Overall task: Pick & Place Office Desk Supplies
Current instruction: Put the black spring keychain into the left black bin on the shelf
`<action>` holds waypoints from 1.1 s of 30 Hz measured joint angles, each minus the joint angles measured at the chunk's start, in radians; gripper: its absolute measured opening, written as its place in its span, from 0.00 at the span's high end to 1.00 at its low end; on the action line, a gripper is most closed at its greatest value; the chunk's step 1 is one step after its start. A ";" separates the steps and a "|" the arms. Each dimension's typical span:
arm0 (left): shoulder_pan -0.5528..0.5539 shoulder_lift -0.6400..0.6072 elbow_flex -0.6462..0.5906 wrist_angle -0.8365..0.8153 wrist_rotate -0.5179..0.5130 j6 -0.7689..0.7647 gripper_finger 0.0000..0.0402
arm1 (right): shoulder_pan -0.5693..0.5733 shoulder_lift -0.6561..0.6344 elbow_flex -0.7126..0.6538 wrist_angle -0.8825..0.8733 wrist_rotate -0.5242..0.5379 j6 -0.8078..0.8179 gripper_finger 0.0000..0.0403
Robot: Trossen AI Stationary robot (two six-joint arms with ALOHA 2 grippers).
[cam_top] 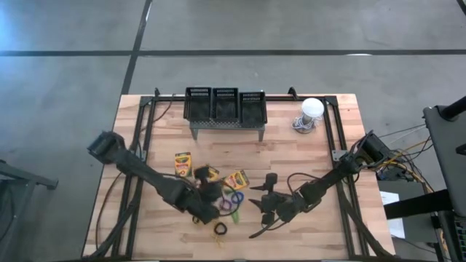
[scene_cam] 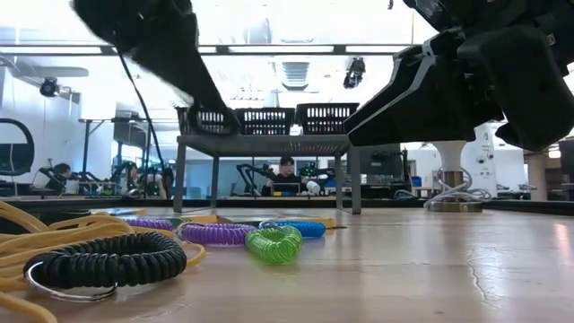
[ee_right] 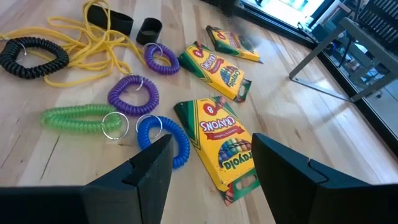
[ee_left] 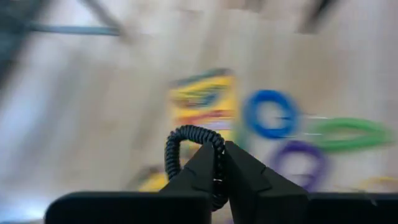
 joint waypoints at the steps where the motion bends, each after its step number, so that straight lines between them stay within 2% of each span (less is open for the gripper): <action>1: 0.010 -0.020 0.017 -0.062 -0.039 -0.003 0.93 | 0.000 0.000 0.000 0.000 0.000 0.000 0.47; 5: 0.092 -0.142 0.062 -0.197 -0.142 -0.007 0.93 | 0.000 0.000 0.000 0.000 0.000 0.002 0.47; 8: 0.202 -0.252 0.066 -0.204 -0.142 0.057 0.94 | 0.000 0.000 0.000 0.000 0.000 0.003 0.47; 10: 0.313 -0.327 0.065 -0.199 -0.114 0.100 0.94 | 0.000 0.000 0.000 0.000 0.000 0.003 0.47; 13: 0.515 -0.395 0.064 -0.193 -0.028 0.149 0.94 | 0.000 0.000 0.000 0.000 0.000 0.003 0.47; 17: 0.793 -0.424 0.043 -0.168 0.082 0.186 0.94 | 0.000 0.000 0.000 0.000 0.000 0.003 0.47; 21: 1.000 -0.420 -0.008 -0.081 0.344 0.261 0.94 | 0.000 0.000 0.000 0.000 0.000 -0.003 0.47; 23: 1.058 -0.420 -0.047 0.007 0.457 0.299 0.93 | 0.000 0.000 0.000 0.000 0.000 -0.004 0.47; 25: 1.090 -0.420 -0.077 0.076 0.520 0.327 0.93 | 0.000 0.000 0.000 0.000 0.000 -0.004 0.47; 30: 1.096 -0.420 -0.125 0.166 0.533 0.418 0.89 | 0.000 0.000 0.000 0.000 0.000 -0.005 0.47; 33: 1.095 -0.420 -0.140 0.192 0.534 0.428 0.82 | 0.000 0.000 0.000 0.000 0.000 -0.005 0.47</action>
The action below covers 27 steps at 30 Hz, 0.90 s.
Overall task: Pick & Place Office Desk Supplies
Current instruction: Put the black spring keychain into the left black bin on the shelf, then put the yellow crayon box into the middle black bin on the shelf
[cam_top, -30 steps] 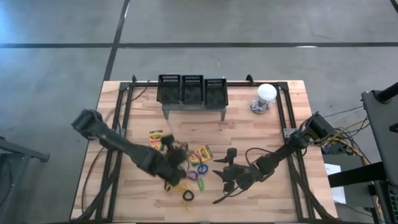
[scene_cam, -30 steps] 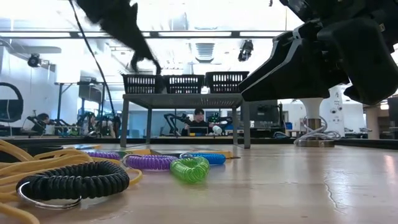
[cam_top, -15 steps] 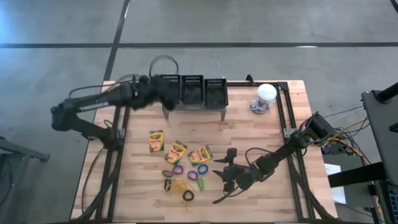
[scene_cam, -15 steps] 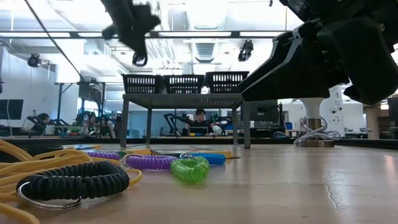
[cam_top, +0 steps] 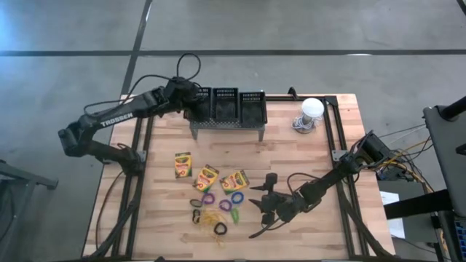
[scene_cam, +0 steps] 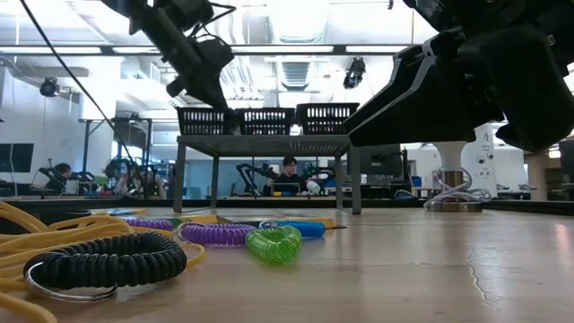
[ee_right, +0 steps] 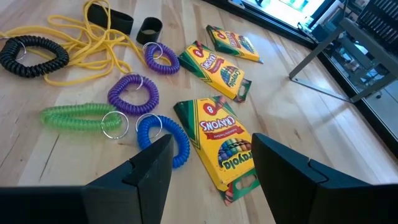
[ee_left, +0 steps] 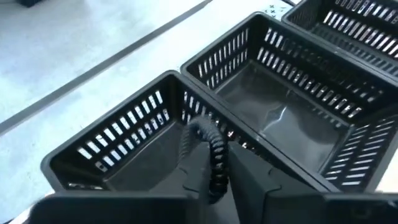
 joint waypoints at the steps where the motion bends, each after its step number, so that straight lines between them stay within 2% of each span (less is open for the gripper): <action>1: 0.000 0.000 -0.004 0.001 0.000 0.000 0.79 | 0.000 0.000 0.000 0.000 0.000 0.000 0.47; 8: 0.002 -0.002 0.008 -0.027 -0.013 -0.005 0.61 | 0.000 0.000 0.000 0.000 0.000 0.000 0.47; 11: -0.023 -0.021 0.055 -0.076 -0.007 -0.026 0.59 | 0.000 0.000 0.000 0.000 0.000 0.000 0.47; 14: -0.100 -0.047 0.078 -0.114 -0.004 -0.027 0.60 | 0.000 0.000 0.000 0.000 0.000 0.000 0.47; 19: -0.358 -0.087 0.026 -0.091 -0.016 -0.038 0.65 | 0.000 0.000 0.000 -0.002 0.000 0.003 0.47; 22: -0.562 -0.086 -0.062 -0.016 -0.115 -0.080 0.67 | 0.000 0.000 0.000 -0.006 -0.001 0.027 0.47; 25: -0.772 -0.067 -0.199 0.201 -0.229 -0.109 0.69 | -0.006 0.000 0.000 -0.024 -0.002 0.078 0.47; 27: -0.888 -0.037 -0.302 0.397 -0.259 -0.109 0.69 | -0.017 0.000 0.000 -0.032 -0.018 0.109 0.47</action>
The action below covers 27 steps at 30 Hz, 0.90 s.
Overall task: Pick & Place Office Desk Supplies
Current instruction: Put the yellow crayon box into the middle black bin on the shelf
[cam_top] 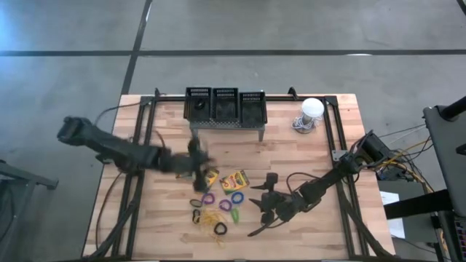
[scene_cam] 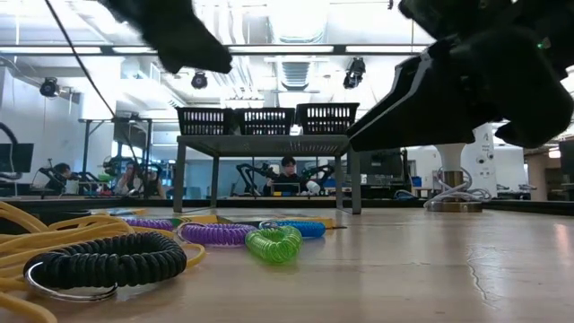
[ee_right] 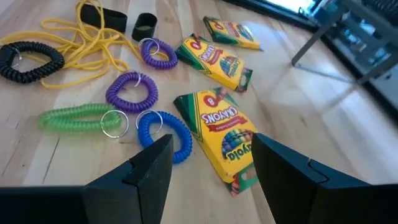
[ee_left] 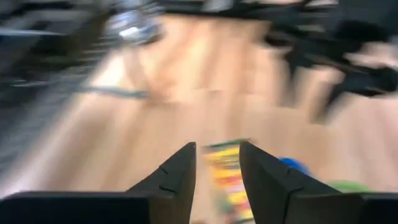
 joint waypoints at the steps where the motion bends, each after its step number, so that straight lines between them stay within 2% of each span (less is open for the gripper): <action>1: -0.047 0.022 -0.045 0.102 -0.002 -0.001 0.69 | -0.009 0.000 0.000 -0.004 -0.023 0.012 0.47; 3: -0.105 0.076 -0.106 0.268 -0.003 -0.037 0.69 | -0.034 0.000 0.000 -0.015 -0.103 0.039 0.47; 5: -0.116 0.132 -0.126 0.331 -0.014 -0.120 0.70 | -0.070 0.000 0.000 -0.021 -0.201 0.070 0.47; 7: -0.098 0.193 -0.127 0.326 -0.035 -0.186 0.71 | -0.111 0.000 0.000 -0.031 -0.268 0.114 0.47; 10: -0.066 0.282 -0.104 0.279 -0.031 -0.209 0.71 | -0.174 -0.001 0.000 -0.066 -0.313 0.235 0.47; 14: -0.045 0.365 -0.032 0.152 0.113 -0.210 0.71 | -0.275 -0.004 0.001 -0.109 -0.530 0.383 0.47; 16: -0.046 0.392 0.004 0.086 0.154 -0.211 0.71 | -0.317 0.007 0.000 -0.123 -0.603 0.414 0.47; 19: -0.050 0.424 0.038 0.054 0.157 -0.210 0.71 | -0.358 0.019 0.000 -0.125 -0.617 0.442 0.47; 27: -0.039 0.509 0.035 0.074 0.127 -0.210 0.71 | -0.404 0.022 0.000 -0.145 -0.674 0.497 0.47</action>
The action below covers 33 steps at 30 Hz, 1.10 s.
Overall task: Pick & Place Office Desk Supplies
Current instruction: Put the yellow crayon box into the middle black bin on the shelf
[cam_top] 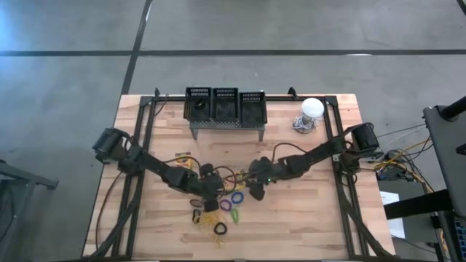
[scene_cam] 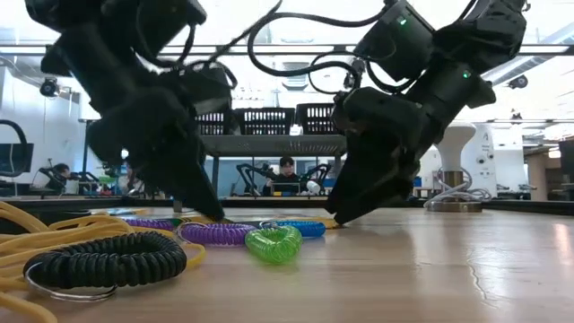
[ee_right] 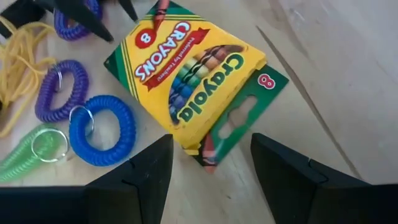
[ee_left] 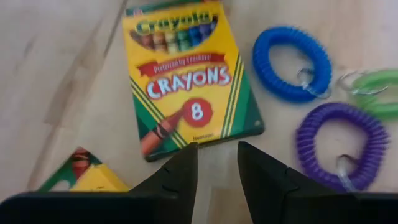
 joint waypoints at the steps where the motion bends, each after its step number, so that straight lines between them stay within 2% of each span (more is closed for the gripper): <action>1: 0.000 0.011 0.000 0.007 0.000 0.000 0.71 | -0.006 0.000 0.000 0.001 -0.013 0.014 0.47; 12: 0.022 0.054 0.001 0.064 0.004 0.009 0.71 | -0.032 0.037 0.001 0.075 -0.105 0.075 0.47; 24: 0.024 0.060 -0.002 0.125 -0.004 0.011 0.71 | -0.030 -0.015 0.000 0.111 -0.119 0.014 0.47; 29: 0.025 0.061 -0.003 0.149 -0.009 0.011 0.71 | -0.029 -0.017 0.000 0.138 -0.099 -0.012 0.52; 33: 0.025 0.061 -0.003 0.153 -0.009 0.008 0.71 | -0.029 -0.020 0.000 0.136 -0.071 -0.043 0.62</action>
